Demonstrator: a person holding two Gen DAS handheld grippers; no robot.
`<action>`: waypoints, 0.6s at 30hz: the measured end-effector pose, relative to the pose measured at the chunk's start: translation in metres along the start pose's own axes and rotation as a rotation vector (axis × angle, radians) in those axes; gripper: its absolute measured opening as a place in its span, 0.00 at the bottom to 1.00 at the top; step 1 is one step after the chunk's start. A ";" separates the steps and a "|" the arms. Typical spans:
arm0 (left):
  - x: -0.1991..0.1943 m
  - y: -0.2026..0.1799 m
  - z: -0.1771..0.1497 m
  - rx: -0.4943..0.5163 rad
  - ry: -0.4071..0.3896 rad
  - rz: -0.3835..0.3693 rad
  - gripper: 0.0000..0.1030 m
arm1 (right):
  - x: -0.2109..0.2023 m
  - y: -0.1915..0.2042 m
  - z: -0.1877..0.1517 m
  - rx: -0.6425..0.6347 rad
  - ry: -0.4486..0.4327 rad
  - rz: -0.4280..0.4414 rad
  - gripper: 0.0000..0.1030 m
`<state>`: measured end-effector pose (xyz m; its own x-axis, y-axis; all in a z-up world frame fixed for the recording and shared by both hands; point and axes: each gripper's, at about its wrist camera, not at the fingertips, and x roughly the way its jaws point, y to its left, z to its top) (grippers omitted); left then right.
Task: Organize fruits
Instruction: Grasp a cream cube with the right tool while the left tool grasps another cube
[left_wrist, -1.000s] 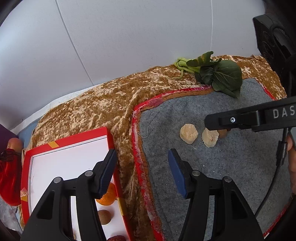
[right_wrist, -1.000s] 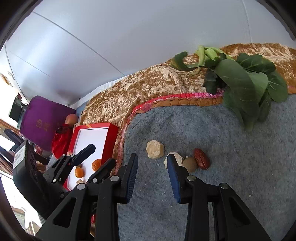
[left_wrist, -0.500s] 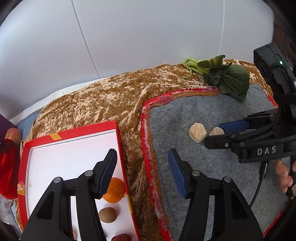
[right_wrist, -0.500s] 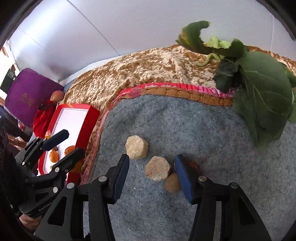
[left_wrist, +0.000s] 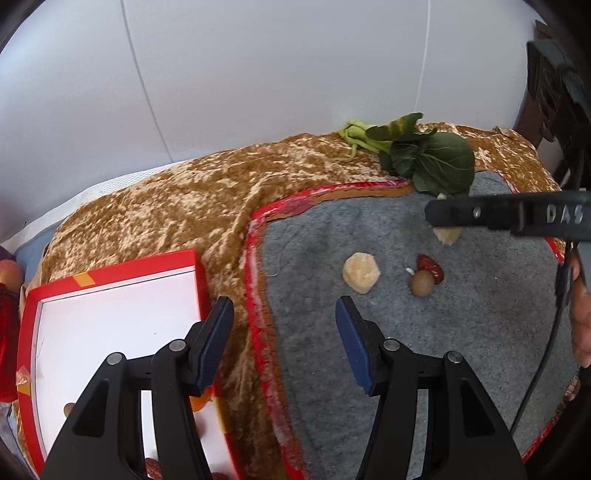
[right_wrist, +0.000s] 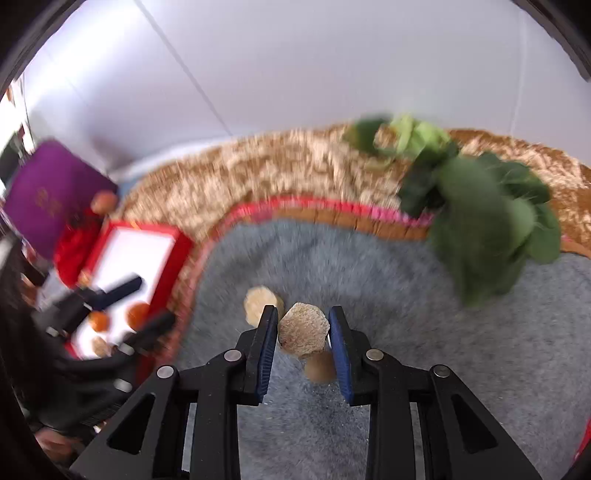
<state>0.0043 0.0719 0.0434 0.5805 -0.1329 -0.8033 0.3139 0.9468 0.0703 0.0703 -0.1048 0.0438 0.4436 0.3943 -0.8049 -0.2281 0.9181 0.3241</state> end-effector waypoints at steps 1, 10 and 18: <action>0.002 -0.006 0.002 0.010 -0.005 -0.011 0.55 | -0.009 -0.005 0.003 0.027 -0.024 0.005 0.28; 0.022 -0.042 0.019 0.059 -0.035 -0.059 0.55 | -0.023 -0.038 0.010 0.160 -0.045 0.034 0.28; 0.048 -0.050 0.024 0.053 0.009 -0.021 0.55 | -0.015 -0.037 0.011 0.158 -0.040 0.031 0.28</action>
<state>0.0342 0.0114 0.0158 0.5670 -0.1497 -0.8100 0.3655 0.9269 0.0846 0.0814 -0.1438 0.0491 0.4730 0.4207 -0.7742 -0.1039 0.8992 0.4251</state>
